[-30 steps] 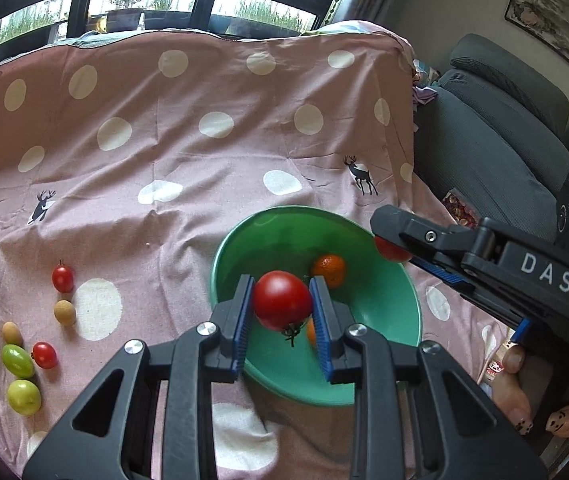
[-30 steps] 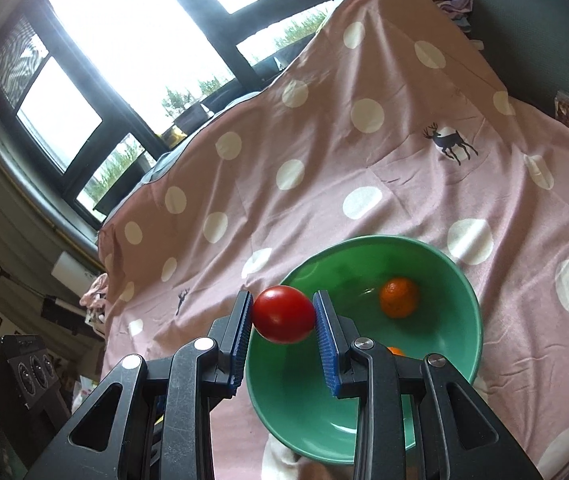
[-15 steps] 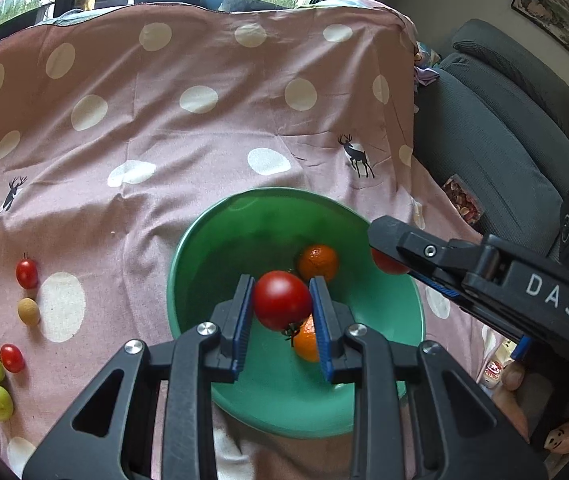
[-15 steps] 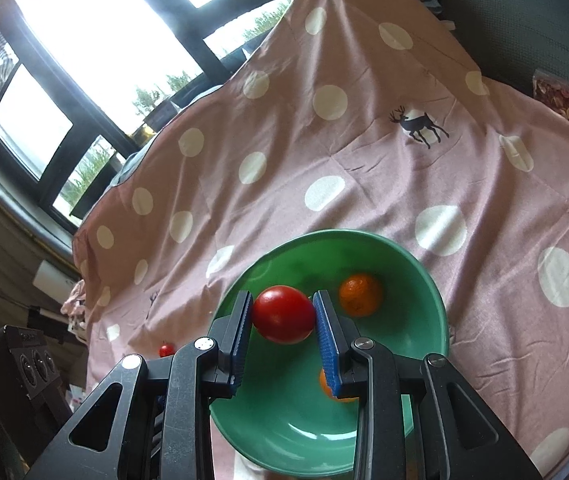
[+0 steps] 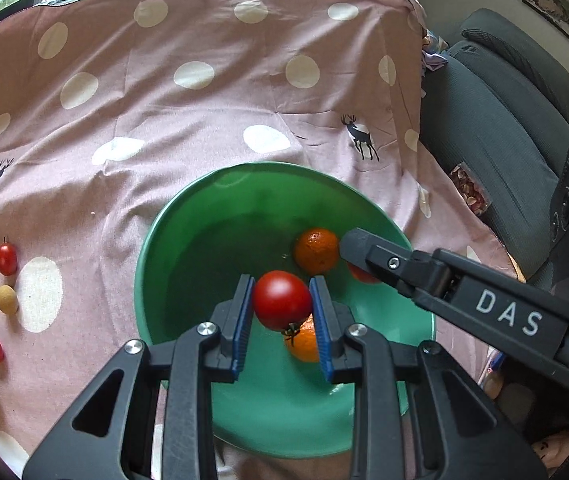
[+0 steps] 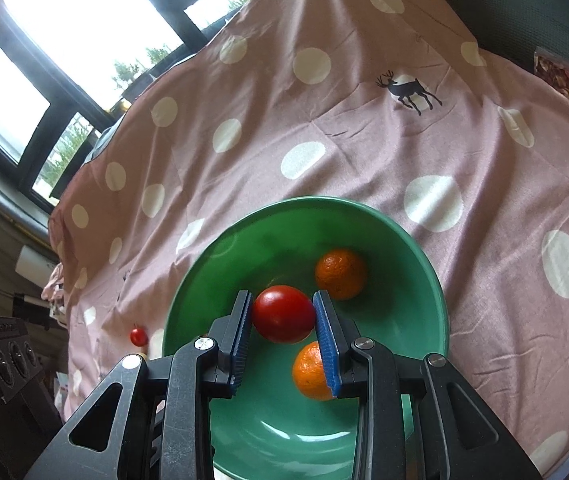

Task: Organize fruits
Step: 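Lower the tomatoes into the green bowl and open both grippers, then withdraw both grippers from the bowl back toward the remaining fruit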

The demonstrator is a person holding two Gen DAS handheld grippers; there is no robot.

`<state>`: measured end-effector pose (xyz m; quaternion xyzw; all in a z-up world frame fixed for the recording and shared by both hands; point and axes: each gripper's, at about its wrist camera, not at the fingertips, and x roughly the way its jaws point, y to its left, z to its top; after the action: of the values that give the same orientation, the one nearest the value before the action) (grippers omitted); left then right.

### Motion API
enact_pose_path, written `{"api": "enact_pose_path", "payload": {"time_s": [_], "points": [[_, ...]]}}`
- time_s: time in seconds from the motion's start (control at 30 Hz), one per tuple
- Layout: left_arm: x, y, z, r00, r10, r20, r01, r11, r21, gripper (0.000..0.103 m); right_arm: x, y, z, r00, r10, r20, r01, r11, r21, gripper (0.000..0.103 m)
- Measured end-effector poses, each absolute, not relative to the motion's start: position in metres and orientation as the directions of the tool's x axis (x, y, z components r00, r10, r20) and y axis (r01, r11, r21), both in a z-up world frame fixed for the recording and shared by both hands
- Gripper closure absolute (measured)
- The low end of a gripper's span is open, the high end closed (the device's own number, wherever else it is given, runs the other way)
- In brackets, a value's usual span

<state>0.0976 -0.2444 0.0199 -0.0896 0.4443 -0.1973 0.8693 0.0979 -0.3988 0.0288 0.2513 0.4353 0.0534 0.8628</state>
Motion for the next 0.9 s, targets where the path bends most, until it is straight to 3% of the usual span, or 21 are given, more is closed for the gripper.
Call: {"api": "enact_pose_path", "payload": {"time_s": [0.73,0.9], "points": [[0.100,-0.245,0.012,0.476,-0.438,-0.763,0.263,0.898,-0.352,0.075,0.106,-0.386,0.017,0.557,0.343,-0.756,0.106,0.874,0.474,0.070],[0.096,-0.234,0.018,0.472,-0.482,-0.738,0.250,0.876,-0.412,0.056,0.105,-0.393,0.018,0.557,0.405,-0.725,0.094,0.837,0.539,0.051]]}}
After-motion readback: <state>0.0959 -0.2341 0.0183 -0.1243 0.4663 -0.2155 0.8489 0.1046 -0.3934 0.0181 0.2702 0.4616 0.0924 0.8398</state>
